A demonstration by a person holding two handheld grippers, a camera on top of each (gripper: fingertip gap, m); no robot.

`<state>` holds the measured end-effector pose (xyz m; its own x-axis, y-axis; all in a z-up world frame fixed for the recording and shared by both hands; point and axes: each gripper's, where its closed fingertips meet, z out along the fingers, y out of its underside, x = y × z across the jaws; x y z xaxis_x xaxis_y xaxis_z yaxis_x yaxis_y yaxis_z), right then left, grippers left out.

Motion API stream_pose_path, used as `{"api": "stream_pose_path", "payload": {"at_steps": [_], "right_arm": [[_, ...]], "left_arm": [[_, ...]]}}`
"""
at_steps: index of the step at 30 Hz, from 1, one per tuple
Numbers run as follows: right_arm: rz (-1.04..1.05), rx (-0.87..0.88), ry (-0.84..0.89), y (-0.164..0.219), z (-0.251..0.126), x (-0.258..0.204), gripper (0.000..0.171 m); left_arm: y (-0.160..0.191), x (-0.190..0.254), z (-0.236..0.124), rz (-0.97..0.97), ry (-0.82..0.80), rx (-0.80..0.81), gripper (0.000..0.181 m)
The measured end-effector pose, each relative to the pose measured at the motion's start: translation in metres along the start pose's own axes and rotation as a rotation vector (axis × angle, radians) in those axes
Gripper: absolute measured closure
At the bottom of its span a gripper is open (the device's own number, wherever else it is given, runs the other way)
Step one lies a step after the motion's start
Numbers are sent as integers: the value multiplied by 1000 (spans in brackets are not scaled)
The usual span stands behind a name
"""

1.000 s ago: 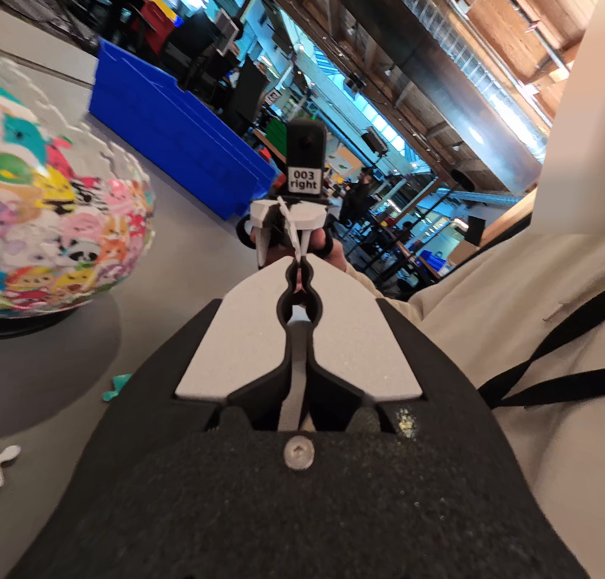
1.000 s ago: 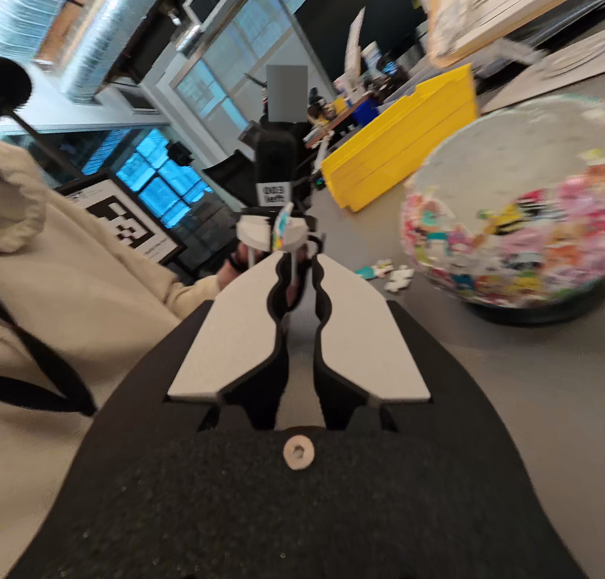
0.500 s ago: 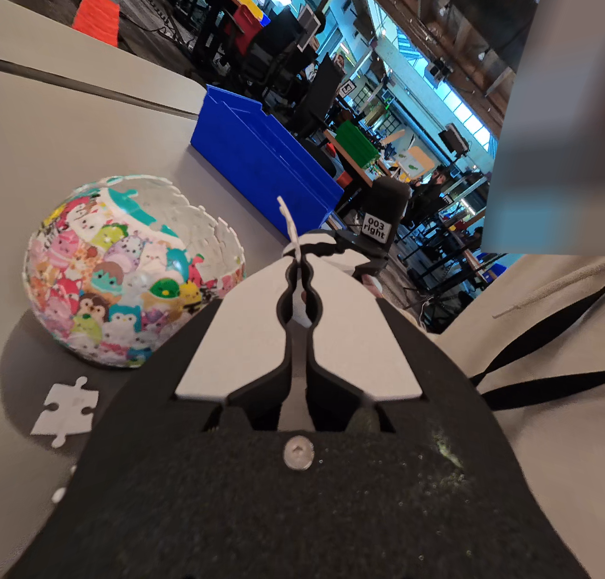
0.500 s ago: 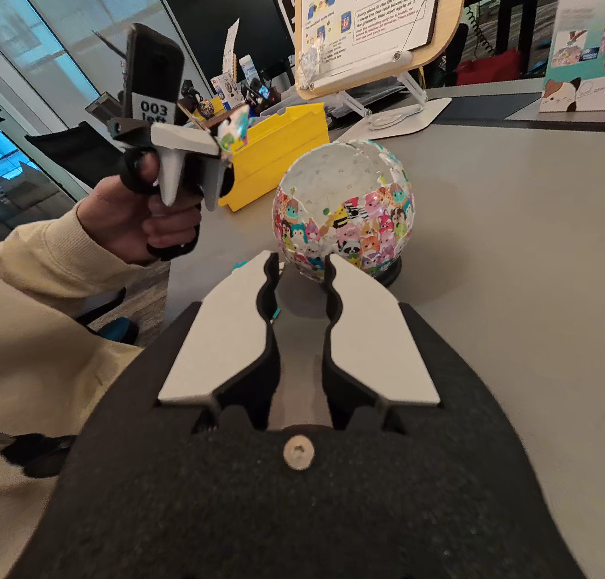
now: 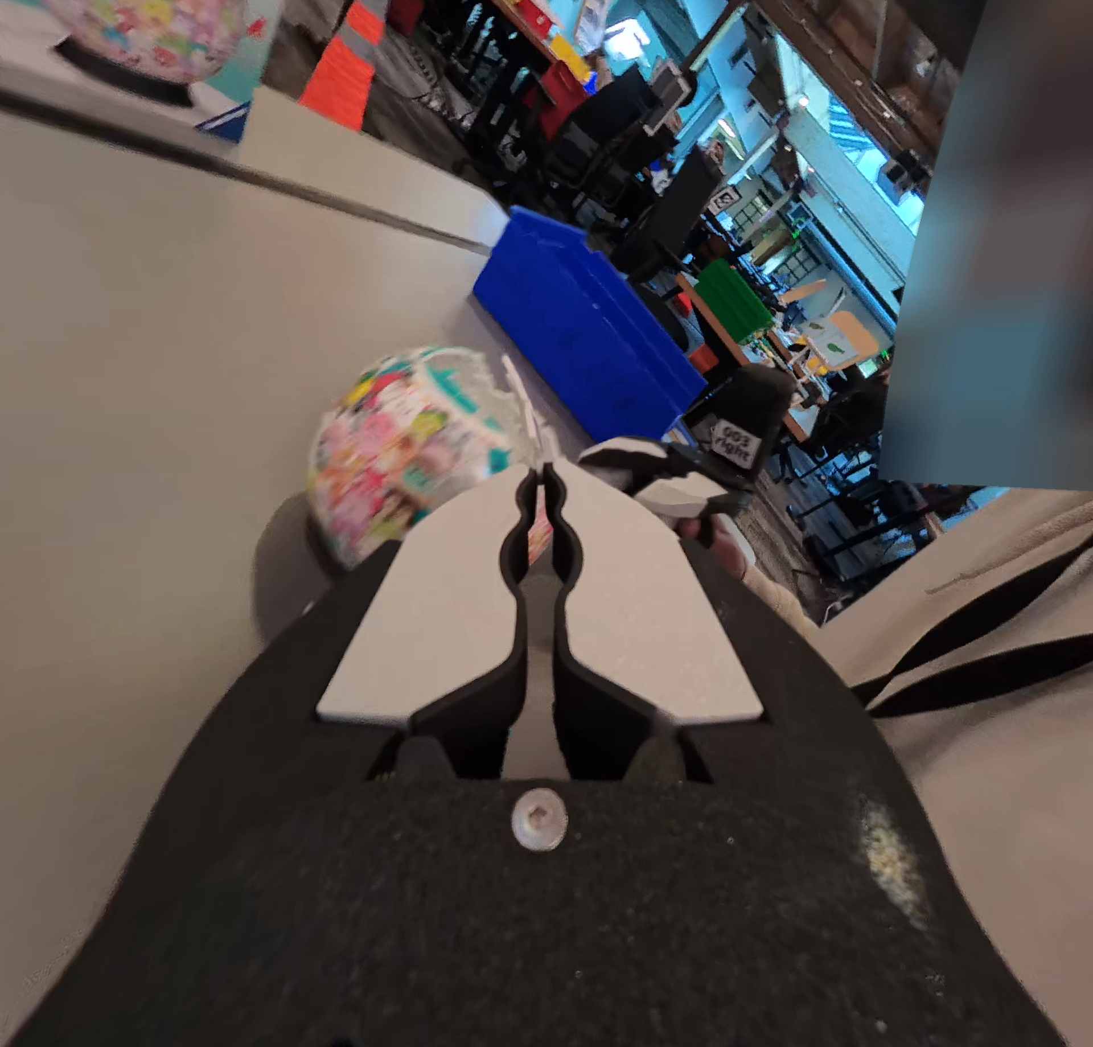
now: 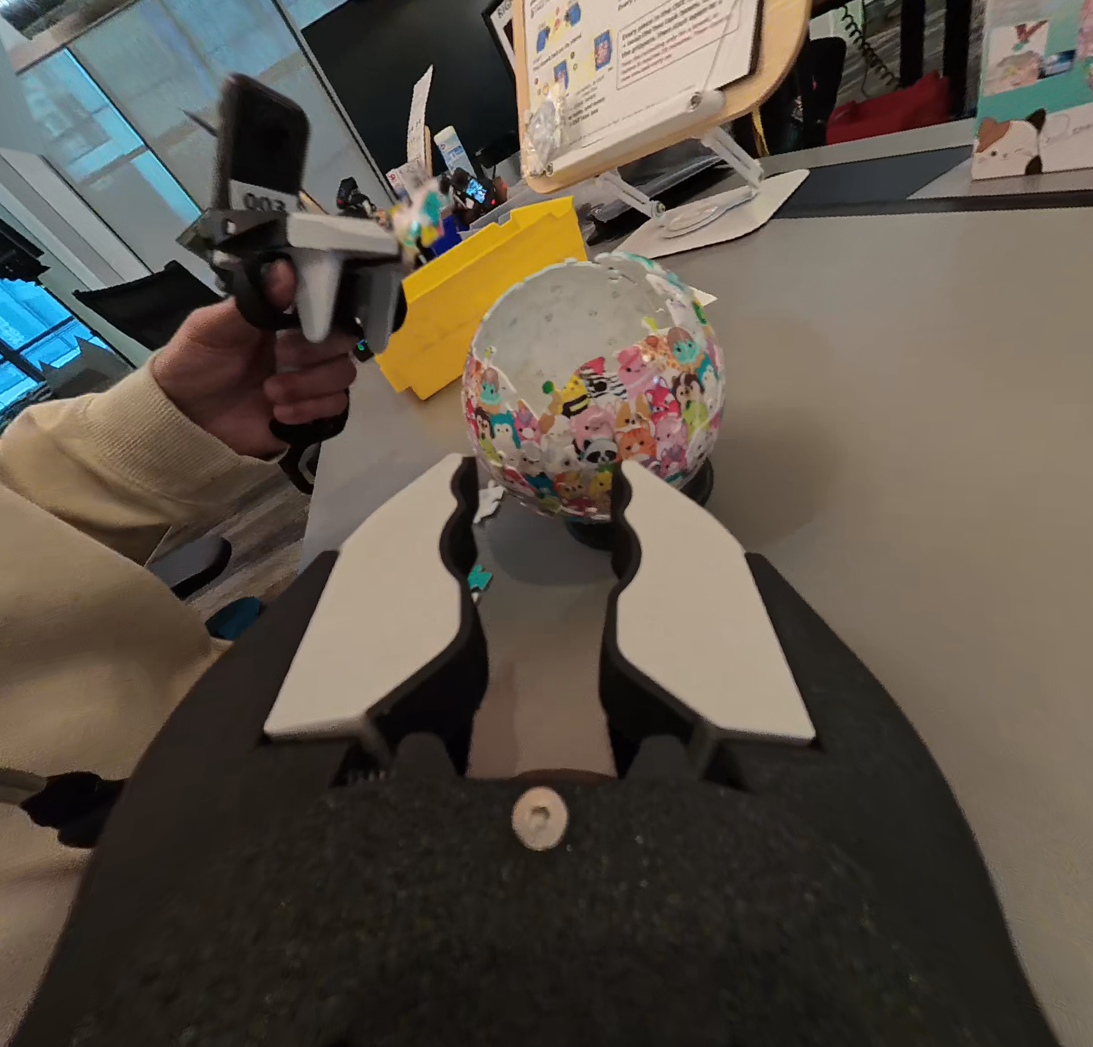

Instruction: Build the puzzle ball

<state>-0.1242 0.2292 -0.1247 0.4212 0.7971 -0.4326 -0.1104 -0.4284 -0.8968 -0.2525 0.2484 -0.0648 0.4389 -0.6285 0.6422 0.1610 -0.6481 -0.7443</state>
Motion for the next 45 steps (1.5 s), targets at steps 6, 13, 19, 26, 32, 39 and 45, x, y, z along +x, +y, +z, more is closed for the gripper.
{"api": "stream_pose_path", "payload": {"at_steps": [6,13,19,26,32,39,45], "right_arm": [[-62,-26,-25,-10,24,6,104],[-144,-128,7,-18,26,16,109],[-243,-287,-13,-37,-14,16,119],[-691,-799,-307,-62,-13,6,122],[-1307,-1198,-634,-45,16,20,122],[-1478,-1419,-939,-22,35,20,136],[-1591,-1572,-1032,-10,40,29,138]], "left_arm": [[36,-77,-35,-145,-189,-95,180],[39,-85,-35,-129,-68,-69,180],[50,-64,-61,-104,122,-53,180],[58,-61,-74,-113,242,-64,180],[58,-53,-86,-43,208,-68,180],[56,-50,-102,-25,181,-47,180],[63,-52,-123,-5,120,-23,180]]}}
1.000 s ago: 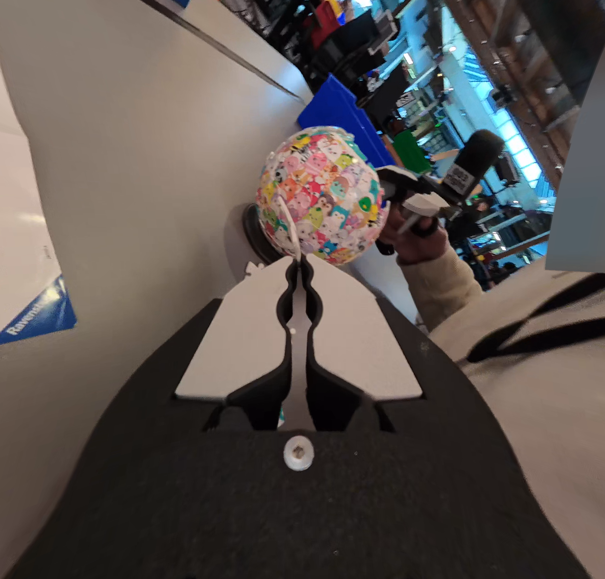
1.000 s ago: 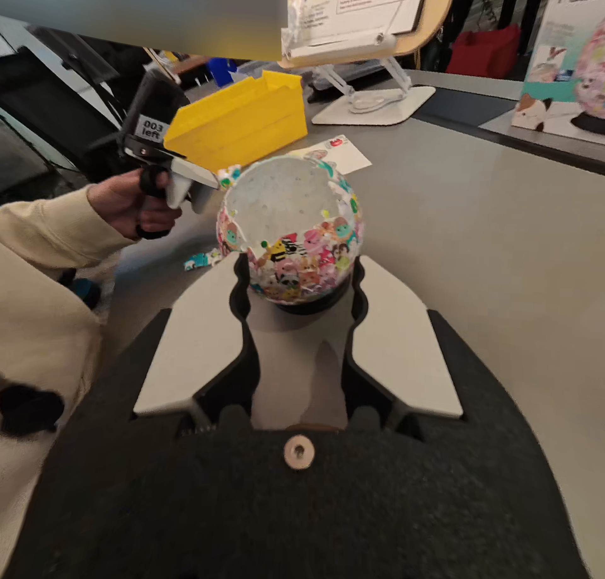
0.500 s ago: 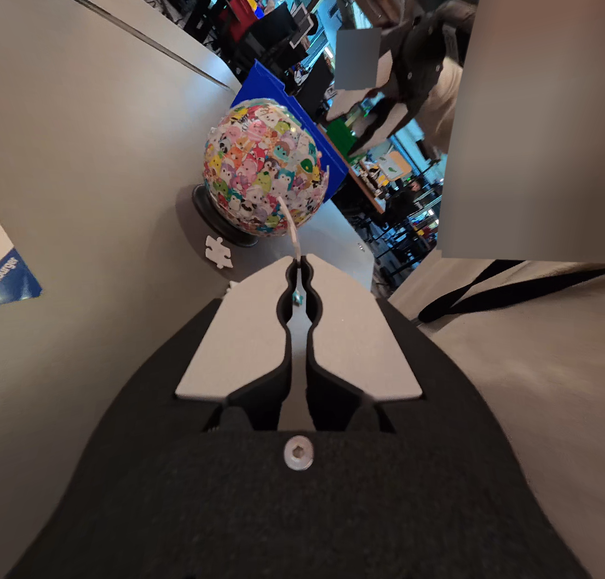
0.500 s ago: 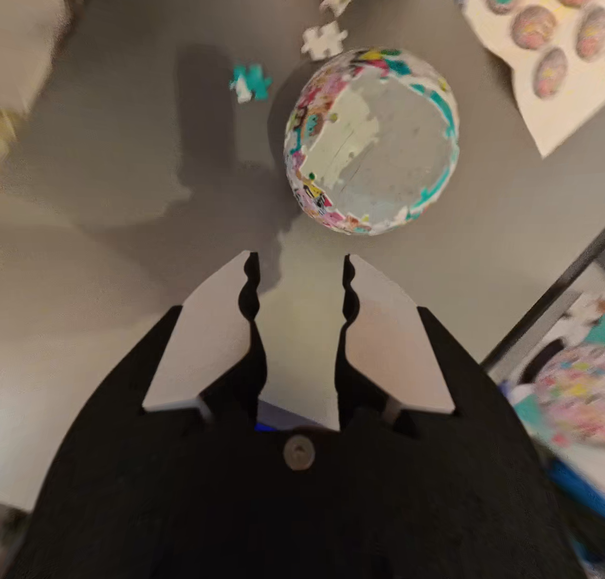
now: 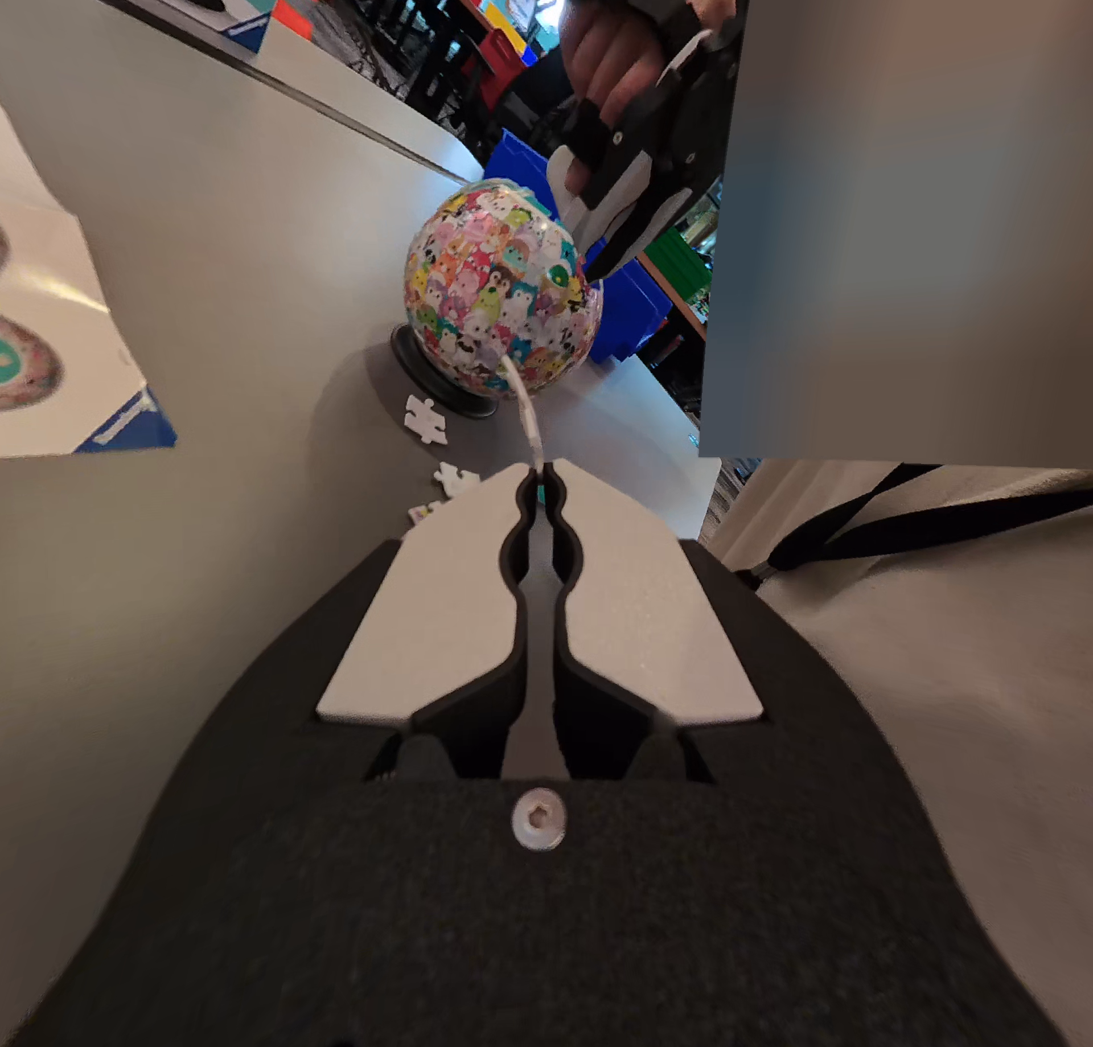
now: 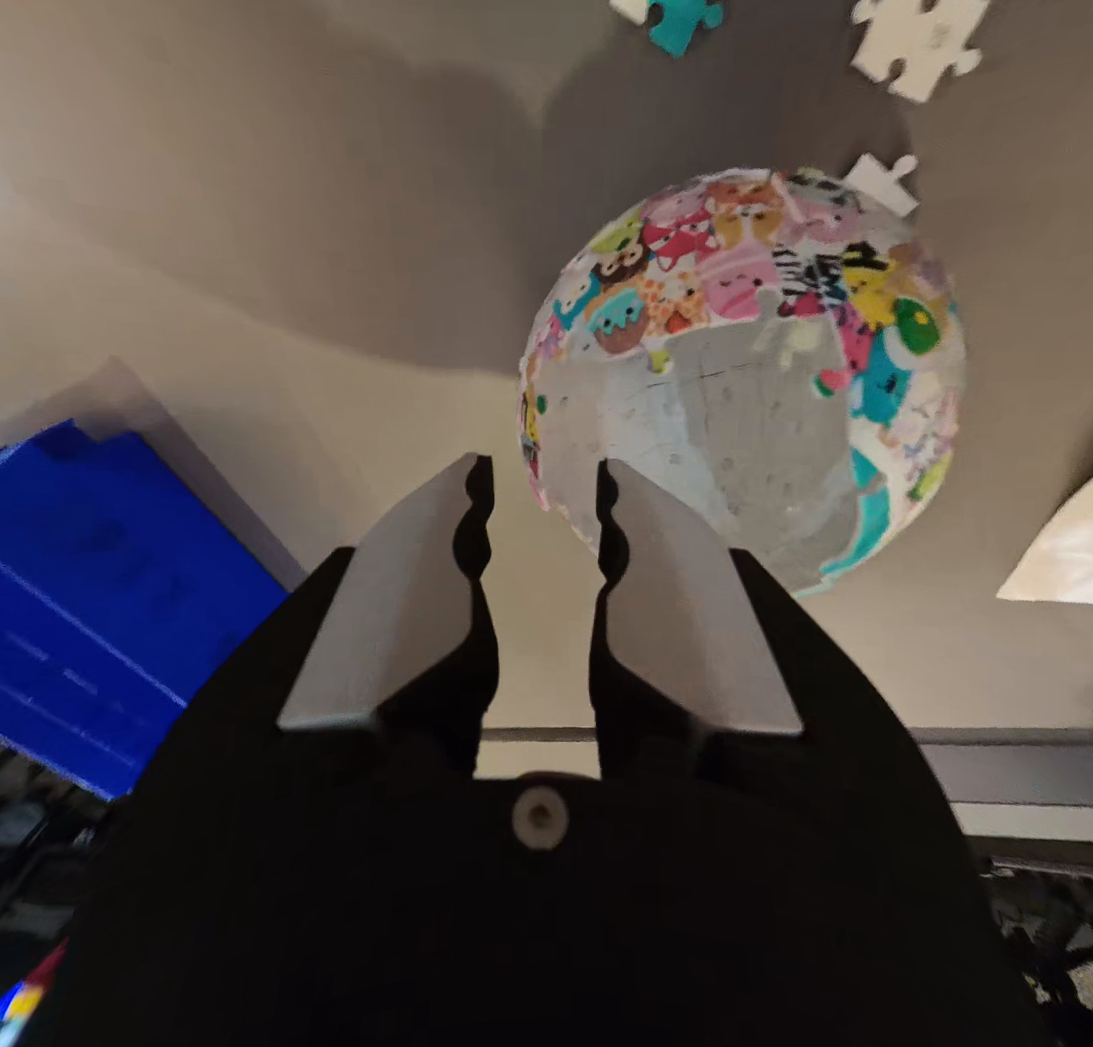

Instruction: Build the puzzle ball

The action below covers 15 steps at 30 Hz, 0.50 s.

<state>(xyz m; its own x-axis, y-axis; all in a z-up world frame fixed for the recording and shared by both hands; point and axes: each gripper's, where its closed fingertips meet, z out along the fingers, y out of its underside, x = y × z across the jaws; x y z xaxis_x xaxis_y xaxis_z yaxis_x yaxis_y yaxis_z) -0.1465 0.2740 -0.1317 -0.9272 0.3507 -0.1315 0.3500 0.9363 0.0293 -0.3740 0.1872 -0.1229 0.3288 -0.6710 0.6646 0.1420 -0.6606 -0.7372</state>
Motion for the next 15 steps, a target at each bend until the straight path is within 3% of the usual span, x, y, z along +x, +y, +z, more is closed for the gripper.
{"api": "stream_pose_path", "payload": {"at_steps": [9,15], "right_arm": [[-139,-207,-56,13,10,3,143],[-161,-244,-104,12,18,-3,148]], "left_arm": [[3,4,-13,10,-21,15,180],[5,7,-12,13,-7,9,180]]}}
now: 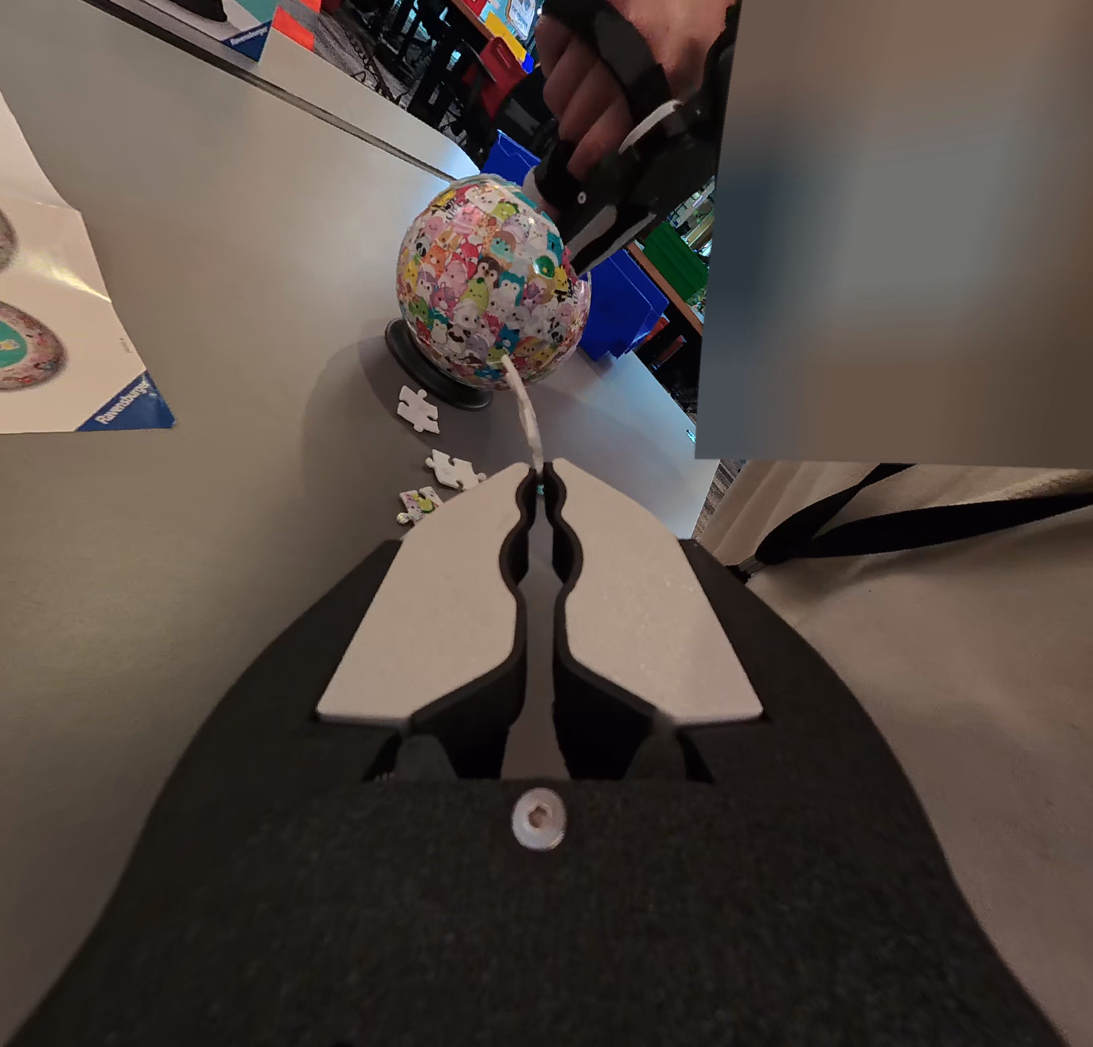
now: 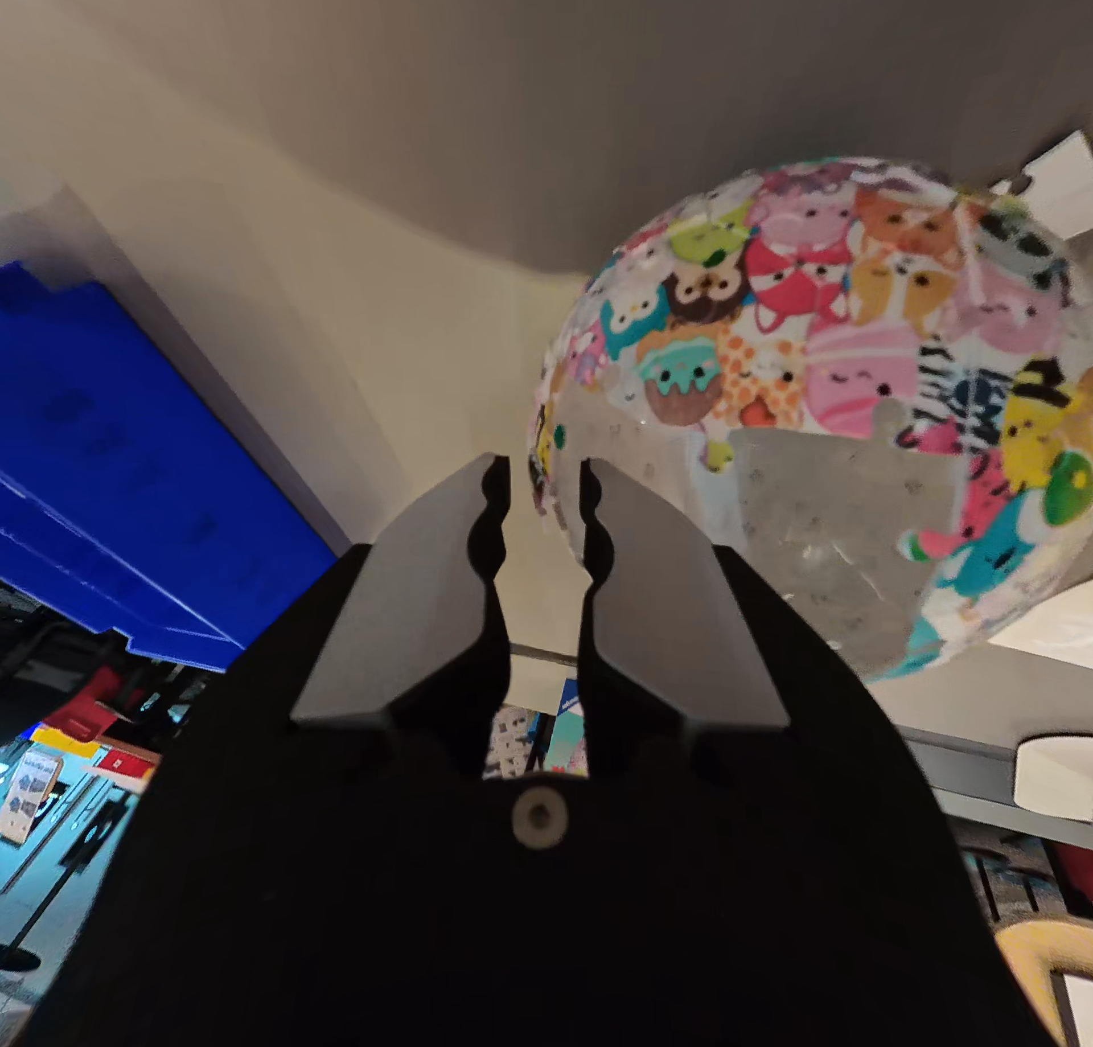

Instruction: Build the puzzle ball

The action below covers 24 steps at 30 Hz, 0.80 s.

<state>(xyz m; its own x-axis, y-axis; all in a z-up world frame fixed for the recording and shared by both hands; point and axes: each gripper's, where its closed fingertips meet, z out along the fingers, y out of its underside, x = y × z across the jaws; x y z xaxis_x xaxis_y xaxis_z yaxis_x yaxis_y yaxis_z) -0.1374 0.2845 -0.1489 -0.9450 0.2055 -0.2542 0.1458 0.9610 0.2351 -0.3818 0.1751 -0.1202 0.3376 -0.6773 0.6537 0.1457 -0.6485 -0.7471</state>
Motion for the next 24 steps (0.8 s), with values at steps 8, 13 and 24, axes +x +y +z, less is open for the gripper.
{"api": "stream_pose_path", "payload": {"at_steps": [8,13,24], "right_arm": [[-8,7,-14,0,5,0,164],[-29,17,-22,-3,6,0,165],[23,32,-17,-4,1,1,156]], "left_arm": [[2,0,2,-5,9,-8,180],[2,-1,3,-8,12,-9,180],[1,0,2,-8,16,-1,180]]}}
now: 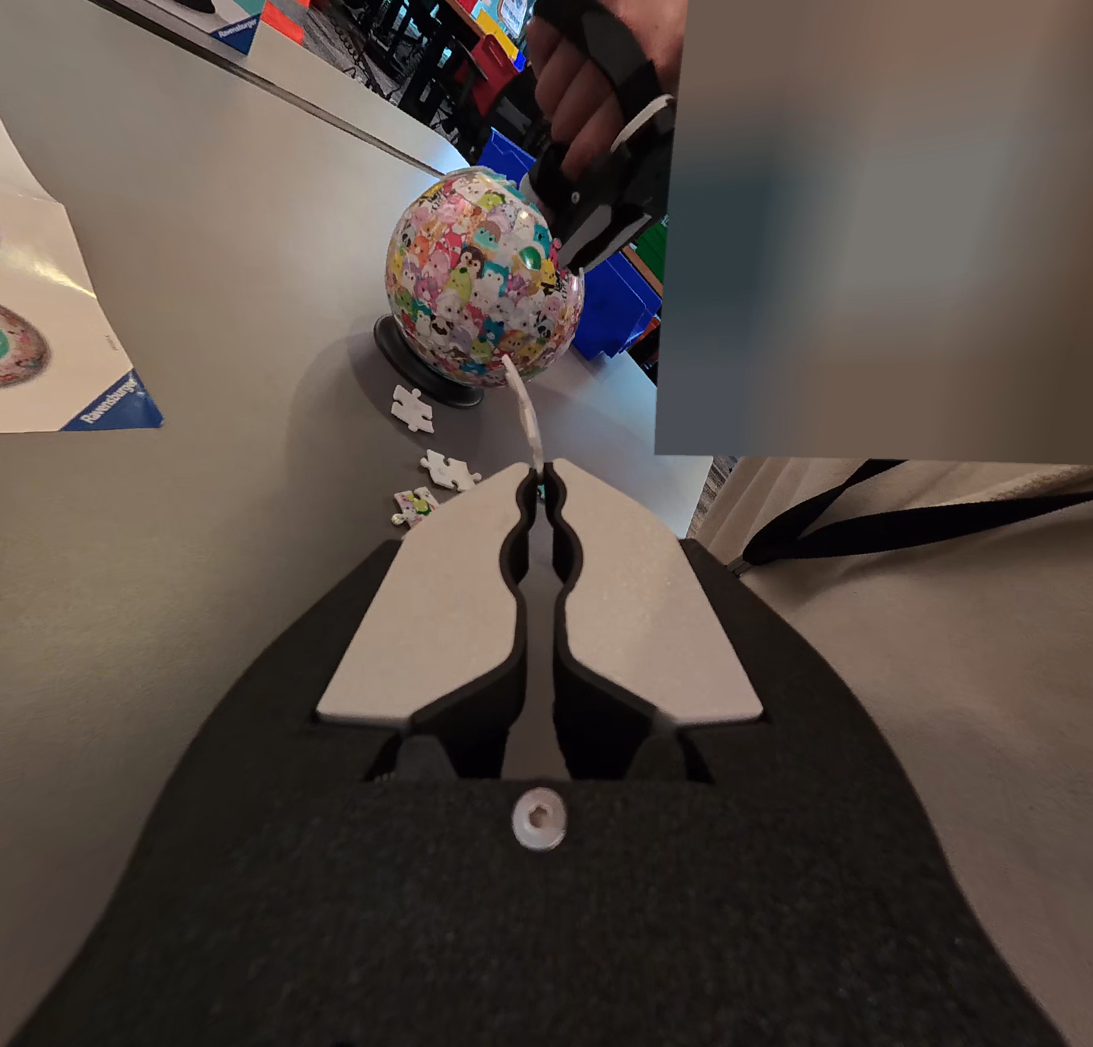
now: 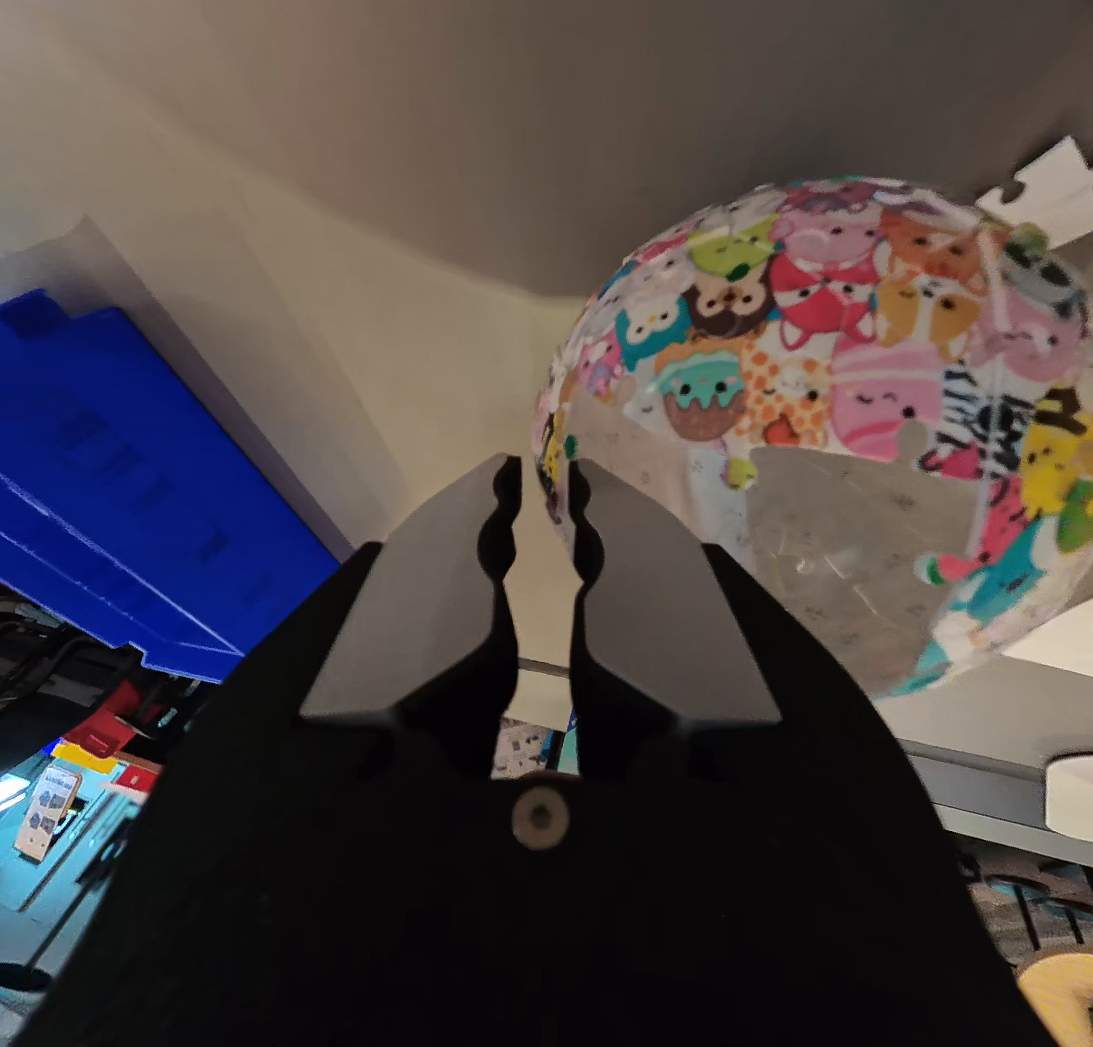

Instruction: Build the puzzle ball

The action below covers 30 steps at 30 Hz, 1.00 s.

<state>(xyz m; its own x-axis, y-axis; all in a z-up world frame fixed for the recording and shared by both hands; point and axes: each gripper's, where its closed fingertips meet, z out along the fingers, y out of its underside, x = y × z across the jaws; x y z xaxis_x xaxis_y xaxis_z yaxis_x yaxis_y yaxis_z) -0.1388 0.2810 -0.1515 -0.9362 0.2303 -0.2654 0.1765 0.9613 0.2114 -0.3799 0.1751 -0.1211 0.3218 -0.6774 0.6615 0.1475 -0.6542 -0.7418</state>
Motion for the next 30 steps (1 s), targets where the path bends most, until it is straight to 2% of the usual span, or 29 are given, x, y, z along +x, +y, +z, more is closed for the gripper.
{"api": "stream_pose_path", "payload": {"at_steps": [5,8,11,22,27,30], "right_arm": [[41,48,1,-9,-5,0,147],[45,29,-19,-10,0,-2,151],[64,21,-23,-10,3,-2,166],[95,21,37,-7,5,2,166],[126,49,52,-8,0,6,155],[173,103,31,-14,-1,6,141]], "left_arm": [[1,2,1,4,5,-6,180],[2,2,3,4,7,-10,180],[2,2,3,4,9,-9,180],[3,0,4,-2,8,-12,180],[4,-1,4,-5,6,-15,180],[4,-1,4,-7,6,-17,180]]}}
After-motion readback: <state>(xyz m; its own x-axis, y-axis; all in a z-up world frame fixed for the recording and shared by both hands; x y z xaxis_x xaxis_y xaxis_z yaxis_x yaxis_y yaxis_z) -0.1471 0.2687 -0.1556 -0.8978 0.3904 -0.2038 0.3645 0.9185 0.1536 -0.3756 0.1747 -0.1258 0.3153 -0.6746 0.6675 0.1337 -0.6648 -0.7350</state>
